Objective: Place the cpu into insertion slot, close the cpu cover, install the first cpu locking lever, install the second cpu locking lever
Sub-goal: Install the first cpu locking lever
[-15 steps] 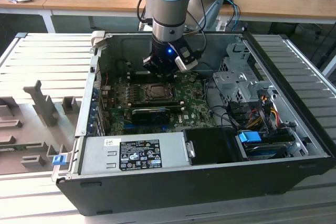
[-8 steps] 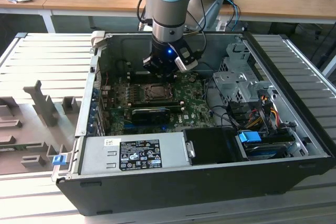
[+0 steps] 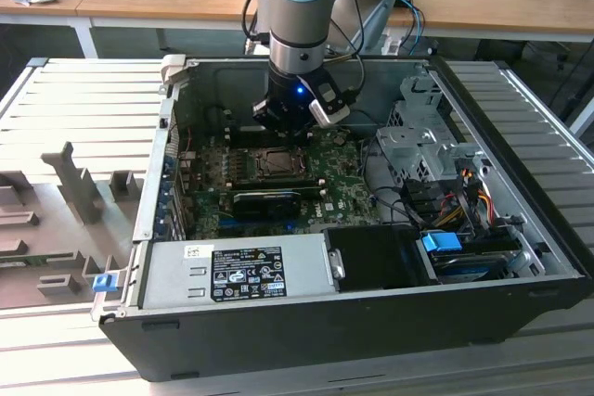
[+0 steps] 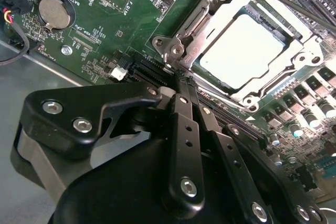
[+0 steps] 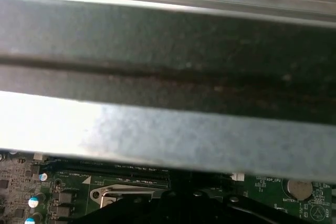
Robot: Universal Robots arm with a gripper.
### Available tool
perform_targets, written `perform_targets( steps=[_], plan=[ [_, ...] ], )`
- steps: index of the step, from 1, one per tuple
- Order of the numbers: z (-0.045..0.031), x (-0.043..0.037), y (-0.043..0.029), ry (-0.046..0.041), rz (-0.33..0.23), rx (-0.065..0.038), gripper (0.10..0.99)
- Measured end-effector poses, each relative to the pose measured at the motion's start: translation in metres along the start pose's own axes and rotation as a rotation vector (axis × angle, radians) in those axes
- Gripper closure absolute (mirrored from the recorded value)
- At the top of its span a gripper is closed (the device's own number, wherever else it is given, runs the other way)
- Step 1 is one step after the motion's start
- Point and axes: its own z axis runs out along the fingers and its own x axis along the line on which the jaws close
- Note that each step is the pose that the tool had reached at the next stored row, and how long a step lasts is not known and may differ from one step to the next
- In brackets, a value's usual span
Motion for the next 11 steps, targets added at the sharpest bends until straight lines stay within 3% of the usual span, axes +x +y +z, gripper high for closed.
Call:
perform_targets(
  steps=[5,11],
  plan=[
    [-0.0014,-0.0001,0.0003,0.0006,0.000,0.000,0.980],
    [0.0005,0.0000,-0.0001,0.0018,0.000,0.009,0.980]
  ],
)
